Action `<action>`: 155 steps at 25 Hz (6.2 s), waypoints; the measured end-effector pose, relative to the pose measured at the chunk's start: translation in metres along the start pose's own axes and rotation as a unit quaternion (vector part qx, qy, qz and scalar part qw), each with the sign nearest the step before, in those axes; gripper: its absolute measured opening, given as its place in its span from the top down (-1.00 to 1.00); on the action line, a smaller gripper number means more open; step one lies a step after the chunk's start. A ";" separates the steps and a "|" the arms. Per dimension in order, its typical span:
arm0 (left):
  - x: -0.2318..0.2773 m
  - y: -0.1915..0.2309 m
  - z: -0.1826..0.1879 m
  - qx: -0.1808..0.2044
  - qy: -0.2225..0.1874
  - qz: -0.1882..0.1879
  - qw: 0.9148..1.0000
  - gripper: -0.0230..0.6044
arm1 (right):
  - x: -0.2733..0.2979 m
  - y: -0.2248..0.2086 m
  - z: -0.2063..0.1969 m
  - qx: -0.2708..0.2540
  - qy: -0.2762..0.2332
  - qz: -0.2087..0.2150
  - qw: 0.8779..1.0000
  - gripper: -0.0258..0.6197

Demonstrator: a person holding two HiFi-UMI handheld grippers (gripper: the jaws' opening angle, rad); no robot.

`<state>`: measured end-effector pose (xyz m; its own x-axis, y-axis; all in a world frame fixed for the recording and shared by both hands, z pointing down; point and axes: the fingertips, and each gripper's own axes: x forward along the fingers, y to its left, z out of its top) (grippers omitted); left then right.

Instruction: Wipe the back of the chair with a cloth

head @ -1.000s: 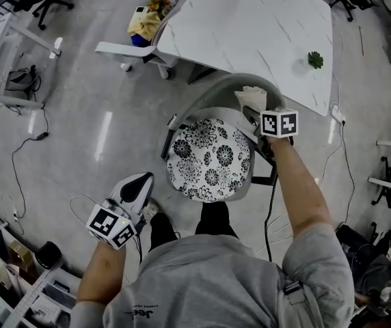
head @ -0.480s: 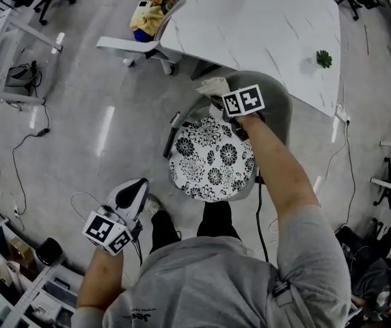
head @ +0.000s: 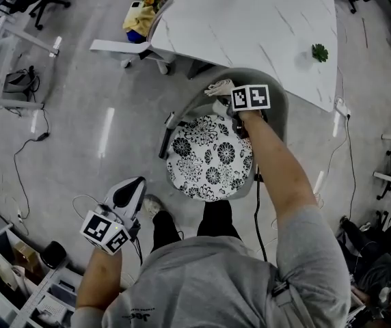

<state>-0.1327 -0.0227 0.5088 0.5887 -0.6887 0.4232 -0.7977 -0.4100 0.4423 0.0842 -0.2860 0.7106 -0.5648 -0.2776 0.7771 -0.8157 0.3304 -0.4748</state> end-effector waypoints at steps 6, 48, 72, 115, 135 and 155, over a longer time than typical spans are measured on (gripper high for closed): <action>0.015 -0.008 0.005 0.001 0.009 -0.008 1.000 0.75 | -0.047 -0.074 -0.012 0.120 -0.052 -0.038 0.991 0.62; -0.008 0.022 -0.017 -0.043 -0.001 0.016 0.999 0.75 | 0.063 0.039 -0.039 -0.190 0.122 0.021 0.974 0.62; 0.024 -0.012 0.006 -0.017 0.004 -0.023 1.000 0.75 | -0.102 -0.163 -0.095 0.291 -0.117 -0.129 0.941 0.62; -0.007 0.035 -0.016 -0.054 0.004 0.022 0.998 0.75 | 0.064 -0.039 -0.057 0.003 0.068 -0.062 0.996 0.62; 0.011 0.004 -0.004 -0.032 0.006 -0.005 0.999 0.75 | -0.112 -0.180 -0.128 0.305 -0.137 -0.159 0.929 0.63; 0.090 0.105 -0.021 0.031 -0.021 0.029 0.999 0.75 | 0.100 0.021 -0.118 -0.307 0.177 -0.002 0.935 0.63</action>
<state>-0.1606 -0.1151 0.6099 0.5357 -0.7362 0.4137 -0.8382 -0.4040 0.3664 0.0254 -0.2004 0.8273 -0.3962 0.0005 0.9181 -0.5305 0.8161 -0.2294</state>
